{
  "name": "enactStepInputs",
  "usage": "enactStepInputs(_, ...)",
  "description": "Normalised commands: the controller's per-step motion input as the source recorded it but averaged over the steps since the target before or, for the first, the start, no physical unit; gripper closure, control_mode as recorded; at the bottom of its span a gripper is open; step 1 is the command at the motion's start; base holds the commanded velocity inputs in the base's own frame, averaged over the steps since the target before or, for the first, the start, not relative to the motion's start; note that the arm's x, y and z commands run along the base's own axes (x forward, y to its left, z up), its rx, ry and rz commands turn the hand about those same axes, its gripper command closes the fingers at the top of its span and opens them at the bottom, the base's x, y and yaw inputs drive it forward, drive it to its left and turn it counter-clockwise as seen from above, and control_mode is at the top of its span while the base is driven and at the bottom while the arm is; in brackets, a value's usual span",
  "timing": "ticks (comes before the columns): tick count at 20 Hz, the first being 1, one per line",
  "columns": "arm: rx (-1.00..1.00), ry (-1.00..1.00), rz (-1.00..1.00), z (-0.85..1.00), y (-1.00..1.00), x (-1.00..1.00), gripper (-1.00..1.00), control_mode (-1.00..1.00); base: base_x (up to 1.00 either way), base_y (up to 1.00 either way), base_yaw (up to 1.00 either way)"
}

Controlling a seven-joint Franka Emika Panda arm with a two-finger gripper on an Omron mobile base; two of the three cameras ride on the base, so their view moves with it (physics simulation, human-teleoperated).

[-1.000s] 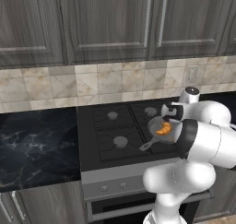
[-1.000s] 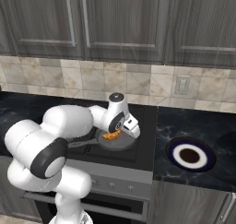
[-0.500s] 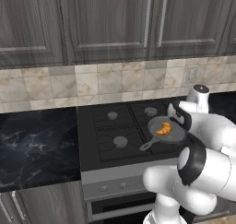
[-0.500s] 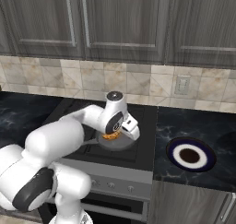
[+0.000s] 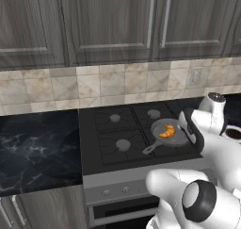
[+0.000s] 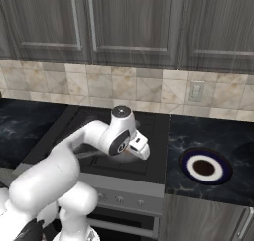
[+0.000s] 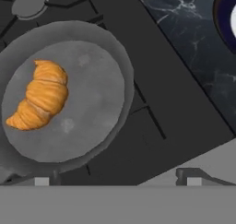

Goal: Pick the croissant and place it on the pan. Then turn on the stove to warm the croissant.

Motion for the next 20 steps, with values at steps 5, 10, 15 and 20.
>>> enactStepInputs(5,0.01,-0.05,0.23,0.0,-0.16,-0.46,-1.0,-1.0,0.0,0.0,0.0)
enactStepInputs(10,0.01,-0.06,0.26,0.0,-0.18,-0.39,-1.0,-1.0,0.0,0.0,0.0)
enactStepInputs(15,0.04,-0.11,0.25,0.0,-0.15,-0.28,-1.0,-1.0,0.0,0.0,0.0)
enactStepInputs(20,0.04,-0.14,0.24,0.0,-0.14,-0.25,-1.0,-1.0,0.0,0.0,0.0)
